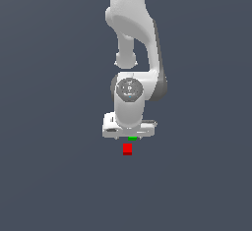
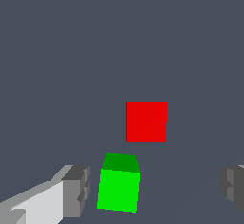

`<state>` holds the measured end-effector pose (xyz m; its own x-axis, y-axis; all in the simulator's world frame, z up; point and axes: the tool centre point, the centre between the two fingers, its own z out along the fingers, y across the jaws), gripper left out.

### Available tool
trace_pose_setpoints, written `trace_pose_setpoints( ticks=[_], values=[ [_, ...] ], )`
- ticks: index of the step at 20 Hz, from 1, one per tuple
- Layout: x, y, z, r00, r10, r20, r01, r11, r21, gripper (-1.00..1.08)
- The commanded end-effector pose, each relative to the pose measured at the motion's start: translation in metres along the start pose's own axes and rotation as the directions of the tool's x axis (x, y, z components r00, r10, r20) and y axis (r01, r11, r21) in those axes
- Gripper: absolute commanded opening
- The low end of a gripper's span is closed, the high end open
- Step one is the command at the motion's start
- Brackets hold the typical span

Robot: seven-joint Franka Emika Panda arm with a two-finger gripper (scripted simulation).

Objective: Stack the red cube on top of the green cube.

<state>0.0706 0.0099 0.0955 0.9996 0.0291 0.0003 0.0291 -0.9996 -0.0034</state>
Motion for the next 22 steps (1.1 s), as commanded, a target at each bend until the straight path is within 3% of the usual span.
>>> trace_pose_setpoints(
  ticks=[1, 10, 22],
  values=[
    [0.009, 0.001, 0.009, 1.000, 0.003, -0.001, -0.003, 1.000, -0.001, 1.00],
    [0.025, 0.004, 0.025, 1.000, 0.008, 0.000, -0.008, 1.000, -0.003, 1.00],
    [0.025, 0.004, 0.046, 1.000, 0.008, 0.001, -0.008, 1.000, -0.003, 1.00]
  ],
)
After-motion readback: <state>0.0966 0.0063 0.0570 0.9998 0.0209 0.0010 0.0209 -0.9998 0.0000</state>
